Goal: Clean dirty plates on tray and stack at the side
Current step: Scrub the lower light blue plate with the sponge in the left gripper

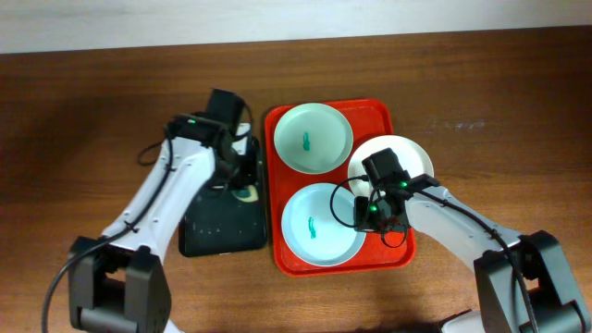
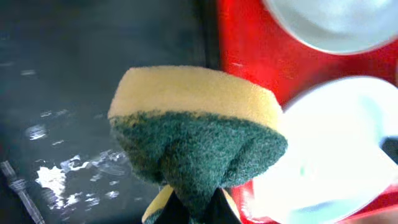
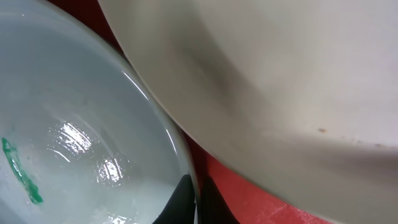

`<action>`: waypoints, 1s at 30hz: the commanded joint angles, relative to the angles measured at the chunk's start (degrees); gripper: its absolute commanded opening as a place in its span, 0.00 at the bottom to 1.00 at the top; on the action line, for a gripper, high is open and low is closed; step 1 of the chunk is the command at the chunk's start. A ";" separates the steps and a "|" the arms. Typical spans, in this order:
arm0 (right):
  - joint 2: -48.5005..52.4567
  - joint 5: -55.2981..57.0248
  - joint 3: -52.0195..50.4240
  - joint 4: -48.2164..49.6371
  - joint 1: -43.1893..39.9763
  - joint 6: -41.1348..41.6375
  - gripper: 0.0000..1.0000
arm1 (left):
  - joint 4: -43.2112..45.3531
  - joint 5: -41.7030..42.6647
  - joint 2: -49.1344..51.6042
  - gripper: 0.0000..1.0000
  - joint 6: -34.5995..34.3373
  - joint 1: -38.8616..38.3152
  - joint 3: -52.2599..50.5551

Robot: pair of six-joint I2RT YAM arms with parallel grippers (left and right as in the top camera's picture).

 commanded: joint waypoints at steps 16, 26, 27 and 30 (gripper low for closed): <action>1.60 3.72 -0.37 0.20 -0.83 6.08 0.04 | 29.07 11.85 10.97 0.00 -22.01 -21.16 -15.54; 1.60 3.67 -0.37 0.17 -0.83 6.08 0.04 | 18.73 3.72 14.99 0.00 -21.75 -18.60 -11.30; 1.60 3.67 -0.37 0.17 -0.83 6.08 0.04 | 16.39 0.50 14.99 0.00 -21.55 -18.21 -10.32; 1.60 3.69 -0.37 0.17 -0.83 6.05 0.04 | 8.98 -10.64 14.99 0.00 -21.55 -17.18 -6.95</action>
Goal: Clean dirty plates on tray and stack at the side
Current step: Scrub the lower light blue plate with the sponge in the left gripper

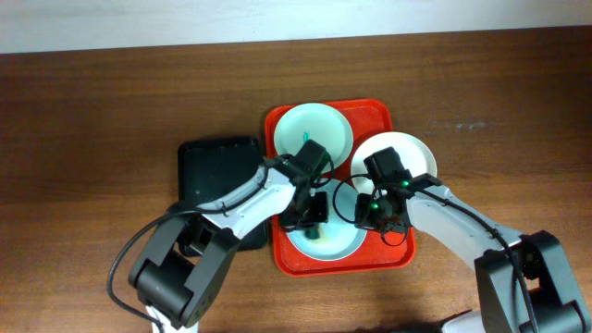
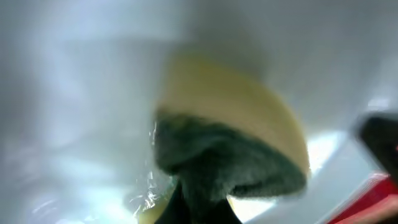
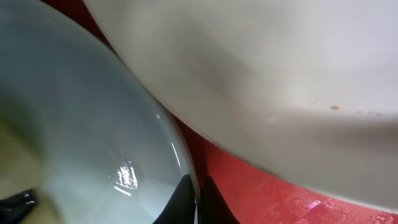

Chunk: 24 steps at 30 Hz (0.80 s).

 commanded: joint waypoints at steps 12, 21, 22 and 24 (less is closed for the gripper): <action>1.55 3.08 -0.48 0.00 -0.24 1.14 0.04 | 4.24 -1.90 5.70 0.00 -0.15 -1.77 2.32; 1.55 3.08 -0.48 -0.17 -0.15 1.14 0.04 | 11.72 9.90 8.83 0.00 3.43 -7.02 2.40; 1.55 3.08 -0.48 -0.17 -0.15 1.14 0.04 | 11.10 9.77 8.83 0.00 3.56 -6.93 2.49; 1.55 3.08 -0.48 -0.17 -0.15 1.14 0.04 | 8.59 8.22 8.83 0.00 3.52 -6.01 2.86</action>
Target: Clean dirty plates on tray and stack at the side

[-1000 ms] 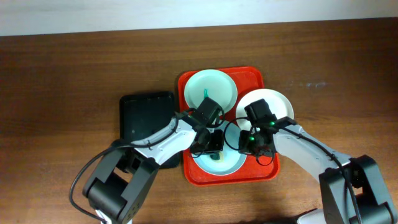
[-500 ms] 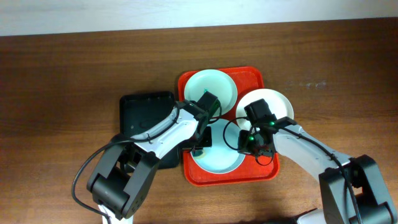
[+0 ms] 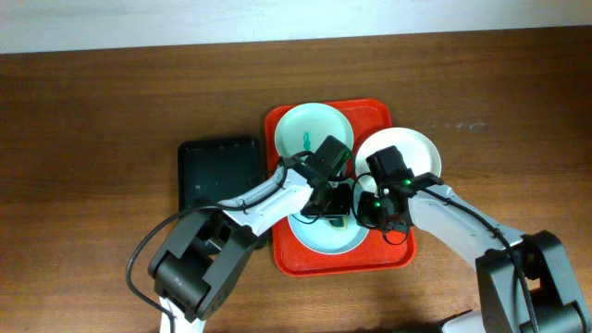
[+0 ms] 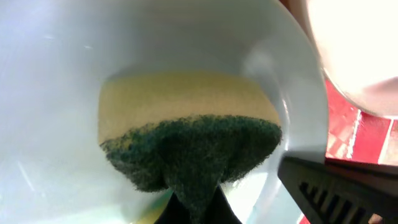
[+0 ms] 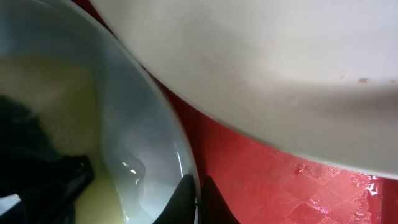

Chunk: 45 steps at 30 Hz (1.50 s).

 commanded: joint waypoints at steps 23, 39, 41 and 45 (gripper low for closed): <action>1.55 1.81 -0.68 -0.90 0.33 -2.03 0.04 | -30.82 -24.55 -8.50 0.00 1.29 5.97 13.46; 1.55 1.77 -0.68 -0.87 0.33 -8.48 0.04 | -24.92 -17.57 -22.18 0.00 14.45 33.55 -5.09; 1.55 1.73 -0.68 -0.92 0.33 -8.52 0.04 | -19.04 -17.22 -22.18 0.00 14.43 33.57 -10.84; 1.55 1.53 -0.68 -0.92 0.33 -8.50 0.04 | -11.50 -17.16 -22.18 0.00 14.21 33.57 -16.79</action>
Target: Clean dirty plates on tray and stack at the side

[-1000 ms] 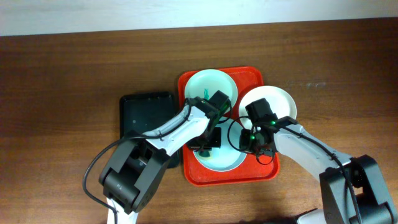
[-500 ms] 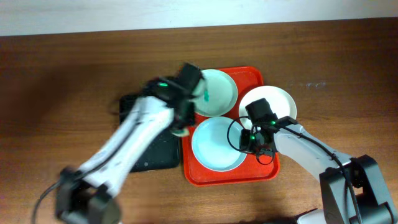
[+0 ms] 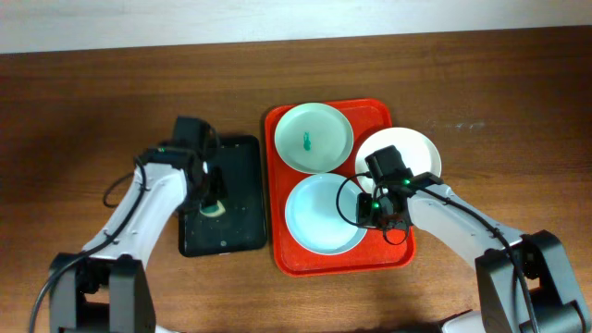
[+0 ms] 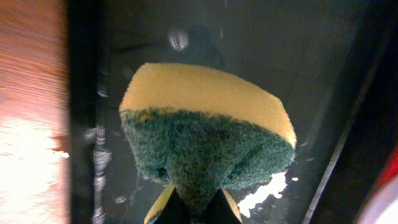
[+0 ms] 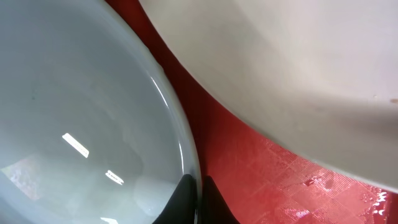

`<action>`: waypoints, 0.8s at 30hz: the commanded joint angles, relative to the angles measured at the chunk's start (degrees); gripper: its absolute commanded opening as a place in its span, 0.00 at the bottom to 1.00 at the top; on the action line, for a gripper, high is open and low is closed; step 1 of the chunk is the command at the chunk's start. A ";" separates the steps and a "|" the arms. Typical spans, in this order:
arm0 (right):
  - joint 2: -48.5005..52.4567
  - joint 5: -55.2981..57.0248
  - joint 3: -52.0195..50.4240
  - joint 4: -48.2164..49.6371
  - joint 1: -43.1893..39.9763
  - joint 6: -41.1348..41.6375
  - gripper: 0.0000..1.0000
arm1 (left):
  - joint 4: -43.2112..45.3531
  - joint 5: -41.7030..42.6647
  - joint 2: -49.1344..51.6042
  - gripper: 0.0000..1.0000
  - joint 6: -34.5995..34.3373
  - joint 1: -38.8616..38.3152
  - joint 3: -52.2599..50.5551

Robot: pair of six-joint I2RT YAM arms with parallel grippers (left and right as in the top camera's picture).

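A red tray point(image 3: 400, 252) holds three plates. The near pale blue plate point(image 3: 319, 217) looks clean, and my right gripper point(image 3: 367, 211) is shut on its right rim point(image 5: 186, 155). The far pale green plate point(image 3: 313, 137) carries a green smear. A white plate point(image 3: 402, 153) leans at the tray's right side and fills the upper part of the right wrist view point(image 5: 298, 68). My left gripper point(image 3: 211, 199) is shut on a yellow and green sponge point(image 4: 205, 134), held over the black tray point(image 3: 242, 185).
The black tray point(image 4: 298, 56) lies left of the red tray and has wet patches on its floor. Brown wooden table point(image 3: 102, 111) surrounds both trays. A pale wall runs along the table's far edge.
My left gripper has moved with the sponge from the near blue plate to the black tray on the left. The blue plate now shows no sponge and no smear. My right gripper still holds its rim.
The sponge was held over the black tray while the near blue plate bore a green smear, my right gripper on its rim. Then the sponge was pressed in that plate at two moments. Now the plate looks clean and the sponge is over the black tray.
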 commanded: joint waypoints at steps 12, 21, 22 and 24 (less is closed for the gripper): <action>1.49 1.40 -0.92 -0.79 0.26 -2.29 0.05 | -9.01 2.54 -6.25 0.68 1.86 0.31 8.87; 1.49 1.42 -0.92 -0.39 0.26 -2.29 0.10 | -22.14 -8.98 -17.57 0.89 -5.07 17.11 14.01; 1.49 1.42 -0.92 -0.17 0.26 -2.29 0.11 | -23.02 -8.96 -17.73 0.99 -5.07 20.52 14.01; 1.49 1.40 -0.92 0.76 0.26 -2.29 0.09 | -23.41 -5.97 -17.62 1.00 -5.05 25.83 13.99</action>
